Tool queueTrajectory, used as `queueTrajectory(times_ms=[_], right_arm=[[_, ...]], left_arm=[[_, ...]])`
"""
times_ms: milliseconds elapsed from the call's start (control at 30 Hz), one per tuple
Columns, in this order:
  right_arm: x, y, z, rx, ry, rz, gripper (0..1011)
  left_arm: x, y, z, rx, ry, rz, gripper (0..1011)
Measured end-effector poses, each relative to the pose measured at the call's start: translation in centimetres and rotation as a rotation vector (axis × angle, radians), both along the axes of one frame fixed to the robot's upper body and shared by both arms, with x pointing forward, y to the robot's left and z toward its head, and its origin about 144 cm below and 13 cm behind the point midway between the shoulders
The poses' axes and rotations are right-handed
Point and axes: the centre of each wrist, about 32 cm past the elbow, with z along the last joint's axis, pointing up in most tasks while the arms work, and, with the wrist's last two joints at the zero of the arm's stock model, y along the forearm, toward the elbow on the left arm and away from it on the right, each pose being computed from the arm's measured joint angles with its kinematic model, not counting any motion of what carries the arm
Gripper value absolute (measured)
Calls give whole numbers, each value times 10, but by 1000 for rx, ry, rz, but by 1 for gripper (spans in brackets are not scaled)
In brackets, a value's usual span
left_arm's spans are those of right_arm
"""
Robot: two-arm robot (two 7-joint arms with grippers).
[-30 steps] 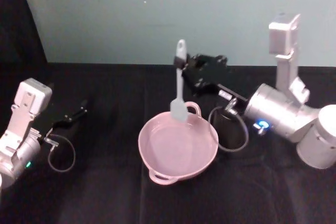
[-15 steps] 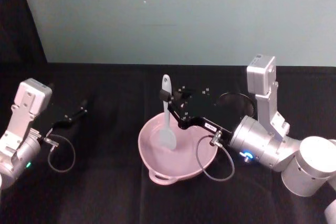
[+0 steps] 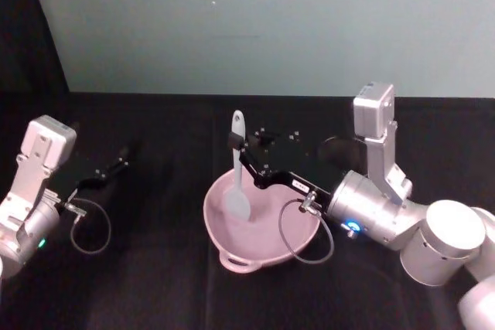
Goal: Use the one hand to pick up the spoon and stir the clear water in the bowl.
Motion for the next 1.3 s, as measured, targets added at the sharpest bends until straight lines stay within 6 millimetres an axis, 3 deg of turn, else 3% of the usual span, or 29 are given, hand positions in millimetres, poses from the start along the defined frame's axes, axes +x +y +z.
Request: queueTrajectory(times_ms=[233,400,733,1033,1300], right_arm=[[20,-3,-5,7,14,-38,112],[26,-15,-3,-9,7,-107,112],[7,-33,0,-24,-12,-153,112],[-18,-19,-2,-9,-1,-97,112],[-20,1,-4,12,8,-43,112]], left_arm=[[0,0,0,0,0,0,1005],[0,0,0,0,0,0,1005],[0,0,0,0,0,0,1005],[0,0,0,0,0,0,1005],[0,0,0,0,0,0,1005]])
